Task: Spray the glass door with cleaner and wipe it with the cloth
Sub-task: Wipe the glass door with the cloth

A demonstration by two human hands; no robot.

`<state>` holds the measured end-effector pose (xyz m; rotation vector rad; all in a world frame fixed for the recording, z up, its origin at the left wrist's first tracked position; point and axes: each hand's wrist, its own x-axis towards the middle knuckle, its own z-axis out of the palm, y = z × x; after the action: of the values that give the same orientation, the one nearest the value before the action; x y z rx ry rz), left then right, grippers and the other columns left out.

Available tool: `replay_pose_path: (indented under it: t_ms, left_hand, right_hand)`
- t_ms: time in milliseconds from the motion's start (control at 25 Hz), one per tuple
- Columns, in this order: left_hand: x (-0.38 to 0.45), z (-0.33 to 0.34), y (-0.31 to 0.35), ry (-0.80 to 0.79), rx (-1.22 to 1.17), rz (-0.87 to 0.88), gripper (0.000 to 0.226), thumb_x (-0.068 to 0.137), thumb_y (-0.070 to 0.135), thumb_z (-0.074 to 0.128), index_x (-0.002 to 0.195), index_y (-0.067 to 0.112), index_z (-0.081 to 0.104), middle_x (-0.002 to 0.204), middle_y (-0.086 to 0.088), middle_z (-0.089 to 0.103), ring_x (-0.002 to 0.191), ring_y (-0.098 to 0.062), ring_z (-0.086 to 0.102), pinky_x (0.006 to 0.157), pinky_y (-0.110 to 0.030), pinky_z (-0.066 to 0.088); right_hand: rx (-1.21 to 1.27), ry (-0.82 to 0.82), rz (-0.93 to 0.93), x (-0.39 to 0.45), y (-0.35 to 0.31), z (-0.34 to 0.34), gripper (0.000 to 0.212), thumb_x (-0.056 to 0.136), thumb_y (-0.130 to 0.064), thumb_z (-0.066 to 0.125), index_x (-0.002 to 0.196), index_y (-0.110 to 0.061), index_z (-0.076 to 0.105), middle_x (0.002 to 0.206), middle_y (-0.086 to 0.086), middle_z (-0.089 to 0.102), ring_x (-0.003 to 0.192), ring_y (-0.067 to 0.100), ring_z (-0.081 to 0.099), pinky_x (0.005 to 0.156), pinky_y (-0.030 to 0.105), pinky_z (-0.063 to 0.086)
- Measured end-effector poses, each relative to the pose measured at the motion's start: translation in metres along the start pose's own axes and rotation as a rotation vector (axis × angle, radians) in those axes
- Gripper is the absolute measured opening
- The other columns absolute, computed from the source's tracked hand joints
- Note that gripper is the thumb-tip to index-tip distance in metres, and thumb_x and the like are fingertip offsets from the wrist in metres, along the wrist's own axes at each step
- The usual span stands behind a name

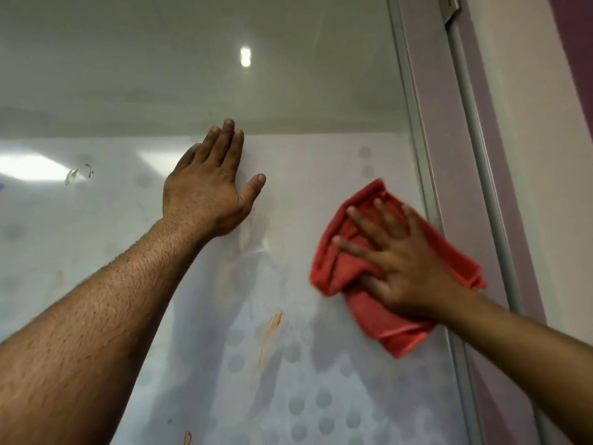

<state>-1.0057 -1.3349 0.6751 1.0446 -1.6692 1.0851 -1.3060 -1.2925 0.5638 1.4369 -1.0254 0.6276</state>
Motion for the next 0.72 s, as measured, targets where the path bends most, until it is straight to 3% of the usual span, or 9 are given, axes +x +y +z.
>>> replay_pose_path:
  t_ms: [160,200,280,360,440,480,520,640,720]
  left_hand:
    - [-0.003,-0.005,-0.012,0.015,-0.024,-0.009,0.067,0.099,0.055,-0.001,0.156,0.022,-0.011,0.164,0.008,-0.017,0.151,-0.007,-0.01,0.123,-0.03,-0.004]
    - [-0.005,-0.004,-0.017,0.022,-0.034,-0.023,0.066,0.1,0.053,0.0,0.156,0.022,-0.011,0.164,0.008,-0.016,0.151,-0.007,-0.01,0.123,-0.03,-0.003]
    - [-0.01,-0.004,-0.028,0.042,-0.044,-0.04,0.064,0.101,0.051,0.002,0.156,0.021,-0.011,0.164,0.008,-0.014,0.151,-0.007,-0.008,0.123,-0.029,-0.003]
    - [-0.016,-0.005,-0.042,0.064,-0.047,-0.05,0.063,0.101,0.049,0.003,0.157,0.021,-0.009,0.165,0.007,-0.012,0.151,-0.008,-0.006,0.123,-0.028,-0.002]
    - [-0.021,-0.007,-0.055,0.059,-0.031,-0.043,0.064,0.101,0.049,0.003,0.157,0.021,-0.008,0.165,0.007,-0.011,0.151,-0.008,-0.005,0.123,-0.029,-0.002]
    - [-0.022,-0.007,-0.062,0.057,-0.014,-0.033,0.064,0.1,0.049,0.002,0.156,0.021,-0.009,0.164,0.007,-0.011,0.151,-0.008,-0.006,0.123,-0.029,-0.003]
    - [-0.023,-0.008,-0.067,0.056,0.002,-0.025,0.064,0.1,0.049,0.001,0.156,0.021,-0.01,0.164,0.007,-0.012,0.151,-0.008,-0.006,0.123,-0.029,-0.003]
    - [-0.023,-0.009,-0.081,0.057,0.011,-0.004,0.063,0.101,0.048,0.002,0.157,0.021,-0.009,0.164,0.008,-0.011,0.151,-0.007,-0.006,0.123,-0.028,-0.004]
    - [-0.022,-0.009,-0.092,0.078,0.003,0.008,0.061,0.102,0.047,0.005,0.157,0.021,-0.006,0.165,0.007,-0.008,0.151,-0.008,-0.003,0.123,-0.029,-0.003]
  right_hand:
    - [0.141,0.101,0.694,0.081,0.026,-0.003,0.064,0.09,-0.062,0.023,0.151,-0.048,0.012,0.165,0.0,0.006,0.149,0.041,0.006,0.115,0.066,0.009]
    - [0.174,0.095,0.753,0.103,0.012,-0.006,0.064,0.09,-0.062,0.022,0.151,-0.047,0.012,0.165,0.001,0.005,0.149,0.041,0.005,0.116,0.065,0.007]
    - [0.14,0.136,0.628,0.117,-0.033,-0.008,0.064,0.092,-0.061,0.024,0.152,-0.042,0.017,0.165,0.003,0.01,0.149,0.04,0.008,0.117,0.062,0.008]
    - [0.097,0.119,0.246,0.083,-0.077,-0.005,0.063,0.094,-0.057,0.032,0.153,-0.037,0.022,0.164,0.003,0.013,0.15,0.037,0.009,0.119,0.057,0.011]
    - [0.103,0.056,-0.105,0.045,-0.078,-0.002,0.062,0.094,-0.049,0.041,0.152,-0.031,0.027,0.162,0.004,0.019,0.15,0.031,0.013,0.121,0.05,0.013]
    - [0.112,0.093,-0.152,0.047,-0.059,0.001,0.062,0.093,-0.043,0.045,0.151,-0.027,0.03,0.16,0.006,0.025,0.15,0.03,0.019,0.121,0.048,0.015]
    - [0.131,0.151,-0.062,0.063,-0.039,0.003,0.062,0.093,-0.04,0.046,0.15,-0.023,0.032,0.158,0.01,0.03,0.148,0.031,0.024,0.12,0.048,0.018]
    - [0.14,0.288,0.542,0.151,-0.017,-0.007,0.065,0.095,-0.051,0.029,0.152,-0.019,0.03,0.159,0.012,0.029,0.146,0.037,0.025,0.119,0.05,0.021]
    - [0.176,0.25,0.575,0.191,-0.058,-0.015,0.066,0.093,-0.054,0.025,0.153,-0.025,0.028,0.161,0.007,0.025,0.149,0.034,0.02,0.12,0.048,0.016]
